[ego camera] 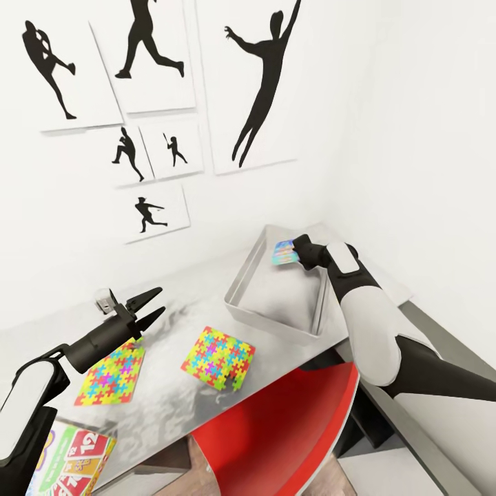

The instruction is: Put all the toys in the child's room - the three board games (two on the bed and one on the table), the two jigsaw puzzles on the table, and the tennis ball on the table - inside the toy box on the table in the child's room.

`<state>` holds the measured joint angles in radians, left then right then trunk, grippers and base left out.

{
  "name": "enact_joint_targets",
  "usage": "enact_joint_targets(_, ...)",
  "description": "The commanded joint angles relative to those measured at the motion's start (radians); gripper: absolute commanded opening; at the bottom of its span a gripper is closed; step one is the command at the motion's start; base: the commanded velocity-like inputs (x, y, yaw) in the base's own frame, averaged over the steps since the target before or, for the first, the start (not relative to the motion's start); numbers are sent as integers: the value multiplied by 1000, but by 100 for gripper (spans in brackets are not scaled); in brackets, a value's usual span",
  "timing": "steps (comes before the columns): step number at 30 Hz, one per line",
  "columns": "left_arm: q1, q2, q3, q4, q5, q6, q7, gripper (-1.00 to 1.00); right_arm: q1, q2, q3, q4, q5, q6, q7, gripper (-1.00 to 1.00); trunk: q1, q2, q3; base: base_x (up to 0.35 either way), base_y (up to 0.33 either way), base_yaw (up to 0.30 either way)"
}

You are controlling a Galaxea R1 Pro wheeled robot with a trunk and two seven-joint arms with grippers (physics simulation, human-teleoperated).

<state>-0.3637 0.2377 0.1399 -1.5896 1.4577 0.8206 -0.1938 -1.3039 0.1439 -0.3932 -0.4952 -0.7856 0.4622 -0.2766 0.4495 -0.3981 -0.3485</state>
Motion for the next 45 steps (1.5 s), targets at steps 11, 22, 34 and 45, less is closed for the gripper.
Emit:
enact_joint_targets(11,-1,0,1,-1,-2,5,-6,100,-13,6,12,-3,-11,0,-9,-100,1,-2,-4,0,0,0)
enact_joint_targets(22,-1,1,0,-1,-2,5,-6,100,-18,18,37,-4,-11,-8,-9,-100,1,-2,-4,0,0,0)
enact_joint_targets(34,-1,2,0,-1,-2,5,-7,100,-20,31,43,-3,-11,-27,-9,-100,1,-2,-13,0,0,0)
enact_joint_targets(45,-1,2,0,-1,-2,5,-7,100,-30,29,43,-3,-11,-29,-9,-100,1,-2,-30,0,0,0)
